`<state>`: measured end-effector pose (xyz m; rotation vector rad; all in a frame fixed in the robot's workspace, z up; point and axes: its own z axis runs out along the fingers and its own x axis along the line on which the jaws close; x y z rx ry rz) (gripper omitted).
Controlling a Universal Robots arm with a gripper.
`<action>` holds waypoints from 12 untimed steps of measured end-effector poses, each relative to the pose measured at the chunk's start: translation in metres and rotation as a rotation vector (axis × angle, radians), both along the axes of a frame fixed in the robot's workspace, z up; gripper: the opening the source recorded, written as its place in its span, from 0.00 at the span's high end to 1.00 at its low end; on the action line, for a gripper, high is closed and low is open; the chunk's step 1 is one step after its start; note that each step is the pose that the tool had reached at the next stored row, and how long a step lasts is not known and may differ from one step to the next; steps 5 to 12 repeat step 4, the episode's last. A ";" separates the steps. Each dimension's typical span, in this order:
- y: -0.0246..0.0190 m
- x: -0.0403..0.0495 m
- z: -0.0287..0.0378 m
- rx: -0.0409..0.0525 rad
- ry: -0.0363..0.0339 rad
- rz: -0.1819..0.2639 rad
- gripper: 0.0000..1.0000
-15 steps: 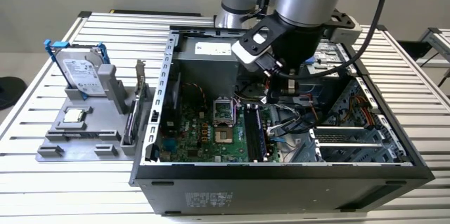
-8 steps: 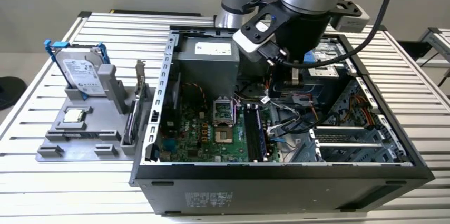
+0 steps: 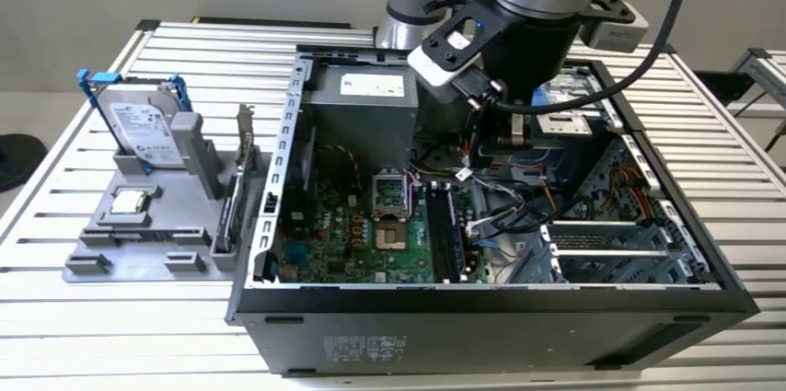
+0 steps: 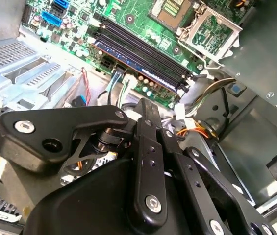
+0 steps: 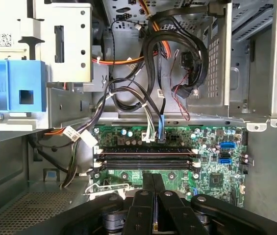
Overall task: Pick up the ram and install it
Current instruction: 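Press down the ram until it locks into place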
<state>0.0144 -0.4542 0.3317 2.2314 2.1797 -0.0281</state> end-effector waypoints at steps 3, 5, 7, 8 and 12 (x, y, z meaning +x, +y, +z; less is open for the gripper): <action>0.0000 0.0000 0.0001 0.0000 0.0000 0.000 1.00; 0.0000 0.0000 0.0001 0.0001 0.0000 0.000 1.00; 0.0000 0.0000 0.0001 0.0001 0.0000 0.000 1.00; 0.0000 0.0000 0.0001 0.0001 0.0000 0.000 1.00; 0.0000 0.0000 0.0001 0.0001 0.0000 0.000 1.00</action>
